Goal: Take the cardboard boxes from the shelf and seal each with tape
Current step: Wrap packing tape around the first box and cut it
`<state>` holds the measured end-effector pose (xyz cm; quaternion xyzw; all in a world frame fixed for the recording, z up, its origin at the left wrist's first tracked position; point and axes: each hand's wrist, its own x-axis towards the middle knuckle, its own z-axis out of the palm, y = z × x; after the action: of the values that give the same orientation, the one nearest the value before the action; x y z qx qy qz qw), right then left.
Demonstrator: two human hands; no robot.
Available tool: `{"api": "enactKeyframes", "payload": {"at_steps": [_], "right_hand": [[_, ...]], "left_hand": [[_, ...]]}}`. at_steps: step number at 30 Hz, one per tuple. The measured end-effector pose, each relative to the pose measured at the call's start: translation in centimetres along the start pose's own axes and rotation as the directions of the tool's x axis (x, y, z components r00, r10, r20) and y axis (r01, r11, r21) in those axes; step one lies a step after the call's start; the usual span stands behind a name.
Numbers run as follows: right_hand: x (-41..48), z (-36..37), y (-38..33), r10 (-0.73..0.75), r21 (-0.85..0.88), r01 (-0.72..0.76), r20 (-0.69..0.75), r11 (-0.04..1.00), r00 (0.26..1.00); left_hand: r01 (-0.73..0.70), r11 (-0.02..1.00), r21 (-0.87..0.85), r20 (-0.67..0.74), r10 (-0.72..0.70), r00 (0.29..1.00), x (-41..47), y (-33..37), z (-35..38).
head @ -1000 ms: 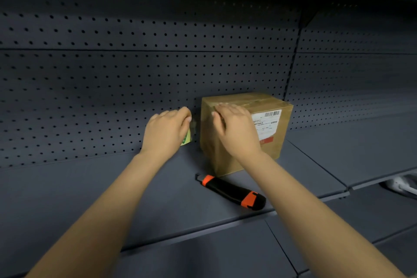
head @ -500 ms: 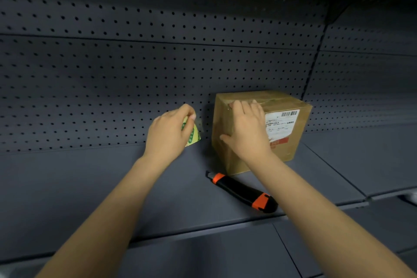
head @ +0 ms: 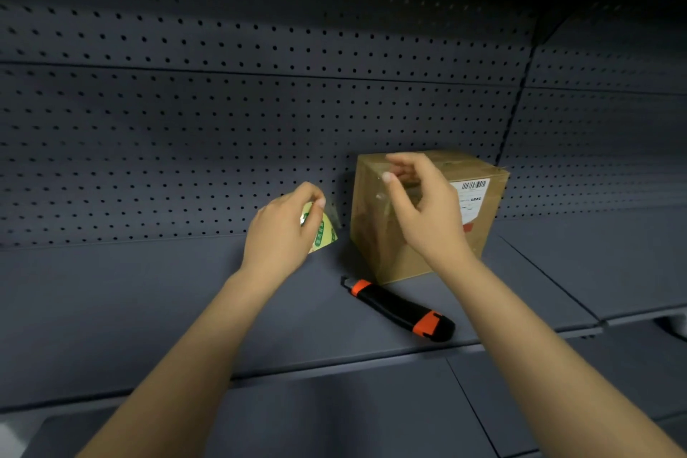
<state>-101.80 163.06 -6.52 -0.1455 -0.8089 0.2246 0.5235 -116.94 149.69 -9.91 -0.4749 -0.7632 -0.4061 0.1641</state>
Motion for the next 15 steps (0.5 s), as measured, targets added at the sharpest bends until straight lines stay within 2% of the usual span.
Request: {"api": "enactKeyframes", "payload": {"at_steps": [8,12,15], "right_hand": [[-2.5,0.7,-1.2,0.068,0.208,-0.081,0.067,0.975,0.995],[-2.6,1.3,-0.5,0.131,0.168,-0.177,0.253,0.97,0.958],[-2.7,1.7,-0.2,0.147,0.262,-0.263,0.392,0.928,0.908]], "left_hand": [[0.015,0.996,-0.089,0.048,-0.01,0.999,-1.8,1.1,-0.9],[0.046,0.986,-0.16,0.048,-0.039,0.998,-2.2,1.1,-1.1],[0.052,0.983,-0.173,0.046,-0.044,0.998,-2.4,1.3,-1.3]]}}
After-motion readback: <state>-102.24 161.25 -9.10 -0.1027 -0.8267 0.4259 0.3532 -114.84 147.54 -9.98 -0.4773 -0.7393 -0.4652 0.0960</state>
